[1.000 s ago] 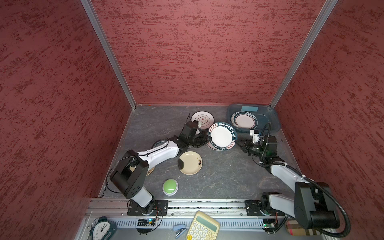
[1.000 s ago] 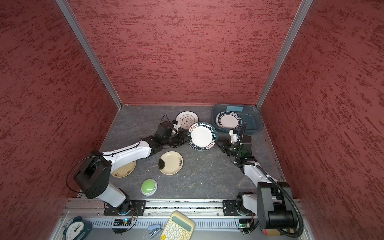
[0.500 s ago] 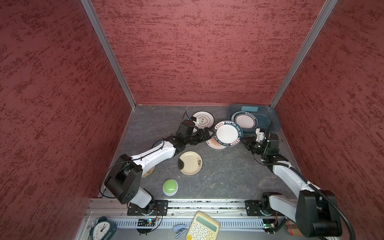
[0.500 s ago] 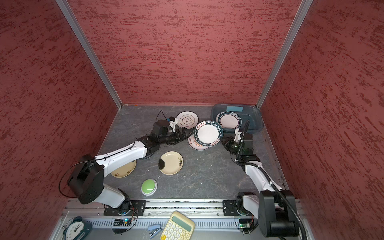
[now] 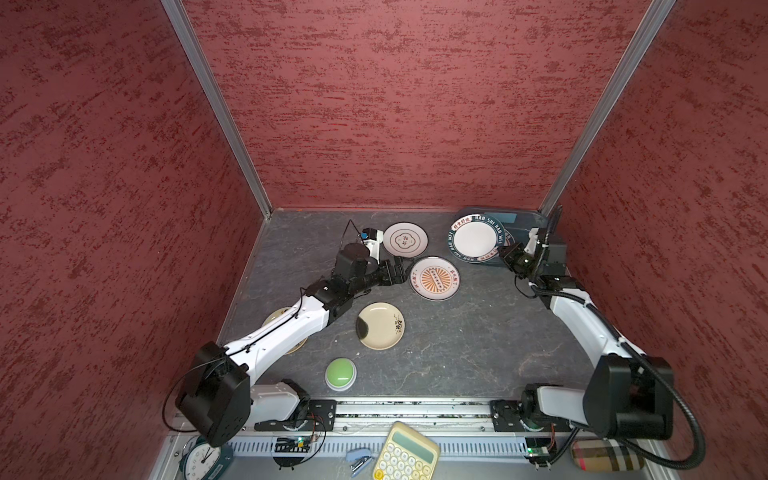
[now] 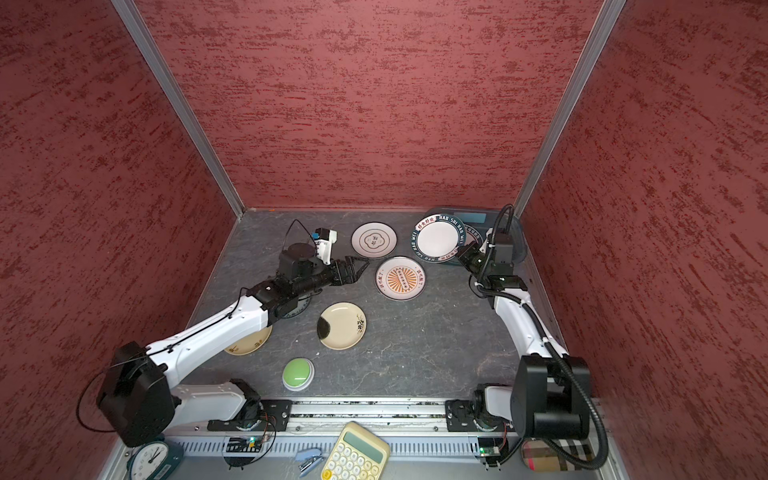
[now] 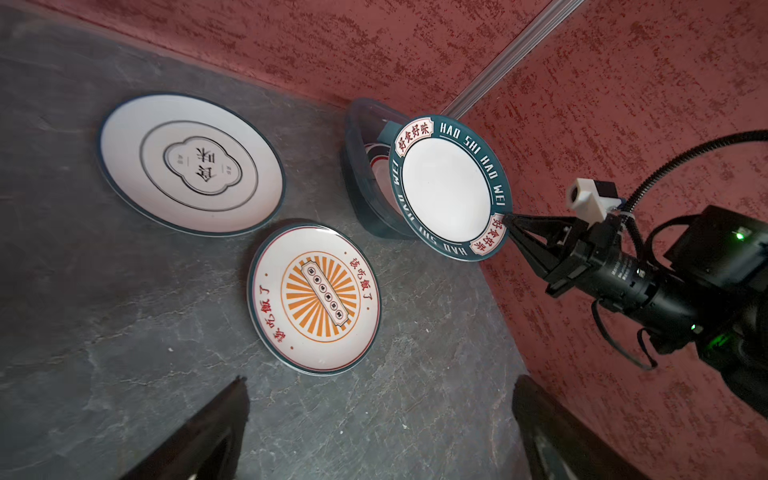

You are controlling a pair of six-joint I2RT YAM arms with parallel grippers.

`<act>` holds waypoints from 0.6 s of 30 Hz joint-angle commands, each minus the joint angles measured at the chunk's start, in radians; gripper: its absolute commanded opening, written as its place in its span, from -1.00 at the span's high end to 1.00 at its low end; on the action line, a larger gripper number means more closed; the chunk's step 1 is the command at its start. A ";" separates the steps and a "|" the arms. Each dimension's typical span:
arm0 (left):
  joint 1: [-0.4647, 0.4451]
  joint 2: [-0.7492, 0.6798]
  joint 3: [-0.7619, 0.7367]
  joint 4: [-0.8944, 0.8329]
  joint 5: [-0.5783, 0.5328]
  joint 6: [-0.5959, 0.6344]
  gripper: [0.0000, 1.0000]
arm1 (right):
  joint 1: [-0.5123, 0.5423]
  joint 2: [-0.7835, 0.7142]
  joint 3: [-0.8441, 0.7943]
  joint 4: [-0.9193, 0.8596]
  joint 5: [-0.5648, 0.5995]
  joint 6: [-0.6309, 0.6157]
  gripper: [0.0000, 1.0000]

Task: Place the plates into the plastic bin on the countertop
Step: 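Carry the plate over the bin with the right gripper while the left draws back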

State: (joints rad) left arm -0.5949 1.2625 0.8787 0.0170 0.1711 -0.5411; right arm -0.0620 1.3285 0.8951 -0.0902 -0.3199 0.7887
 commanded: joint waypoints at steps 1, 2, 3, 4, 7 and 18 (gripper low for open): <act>0.002 -0.046 -0.051 0.001 -0.135 0.113 -0.99 | -0.023 0.048 0.067 -0.008 0.028 -0.017 1.00; 0.001 -0.062 -0.067 0.011 -0.154 0.121 -0.99 | -0.030 0.065 0.079 -0.010 0.038 -0.019 1.00; 0.002 -0.072 -0.080 0.012 -0.170 0.123 -0.99 | -0.036 0.080 0.089 -0.011 0.044 -0.018 1.00; 0.004 -0.084 -0.093 0.013 -0.181 0.121 -0.99 | -0.043 0.095 0.097 -0.010 0.045 -0.016 1.00; 0.015 -0.104 -0.135 0.045 -0.167 0.118 -0.99 | -0.064 0.145 0.114 0.006 0.049 -0.006 1.00; 0.038 -0.112 -0.211 0.162 -0.053 0.127 -0.99 | -0.133 0.303 0.195 0.069 0.095 0.020 1.00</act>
State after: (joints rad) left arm -0.5644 1.1629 0.6765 0.1127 0.0818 -0.4358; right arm -0.1825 1.6157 1.0397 -0.0921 -0.2607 0.8005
